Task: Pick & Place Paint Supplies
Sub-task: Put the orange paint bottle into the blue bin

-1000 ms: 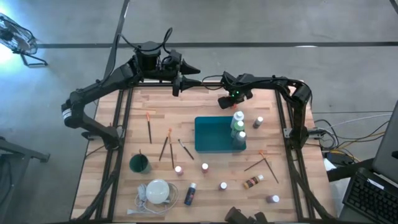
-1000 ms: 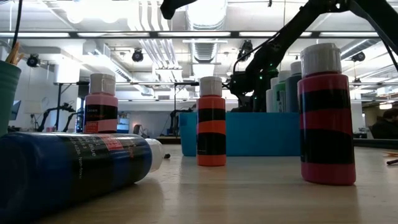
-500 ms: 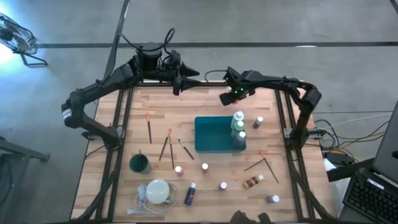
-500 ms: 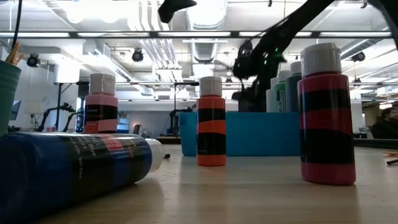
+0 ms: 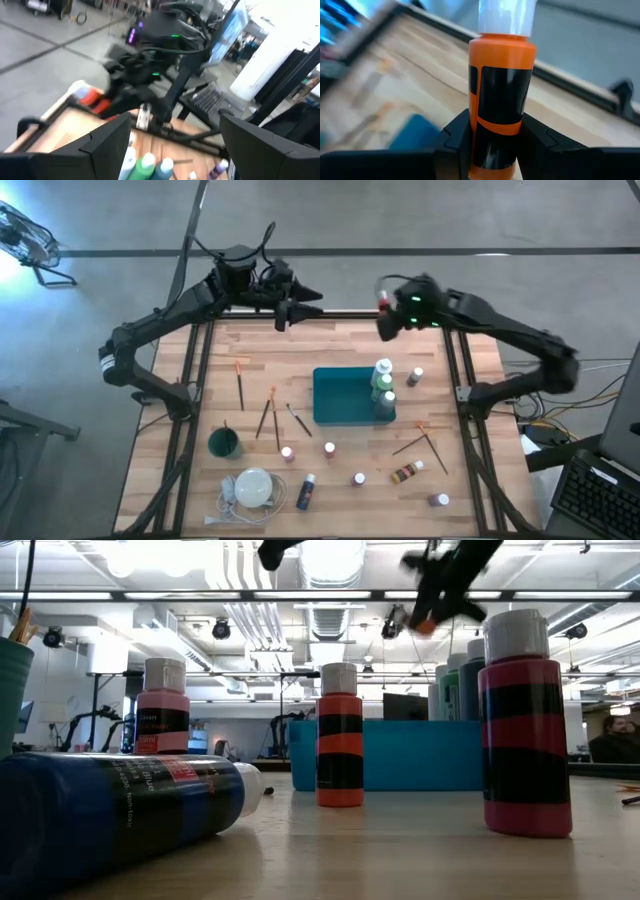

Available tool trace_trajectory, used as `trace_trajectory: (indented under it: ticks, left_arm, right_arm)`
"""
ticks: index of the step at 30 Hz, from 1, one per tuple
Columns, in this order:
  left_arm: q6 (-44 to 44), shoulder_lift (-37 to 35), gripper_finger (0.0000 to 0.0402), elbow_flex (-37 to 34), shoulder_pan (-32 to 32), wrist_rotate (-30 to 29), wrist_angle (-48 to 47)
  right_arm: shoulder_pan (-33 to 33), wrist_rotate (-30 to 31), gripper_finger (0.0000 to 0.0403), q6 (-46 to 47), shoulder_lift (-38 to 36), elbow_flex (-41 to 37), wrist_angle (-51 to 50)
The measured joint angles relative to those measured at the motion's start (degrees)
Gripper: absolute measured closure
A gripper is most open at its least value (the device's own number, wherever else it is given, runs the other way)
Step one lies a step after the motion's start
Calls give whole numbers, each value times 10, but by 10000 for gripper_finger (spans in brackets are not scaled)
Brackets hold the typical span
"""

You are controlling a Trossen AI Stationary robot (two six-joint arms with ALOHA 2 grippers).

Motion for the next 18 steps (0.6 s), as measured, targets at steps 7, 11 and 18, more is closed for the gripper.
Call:
trace_trajectory:
  ticks: [7,11,18]
  left_arm:
    - [-50,15,92,0,-13,19,138]
    - [-66,34,92,0,-36,30,204]
    - [-84,54,92,0,-52,32,269]
  right_arm:
    - [117,35,296,-4,-125,1,93]
    - [196,70,296,-30,-153,1,166]
    - [294,147,298,-62,-151,1,201]
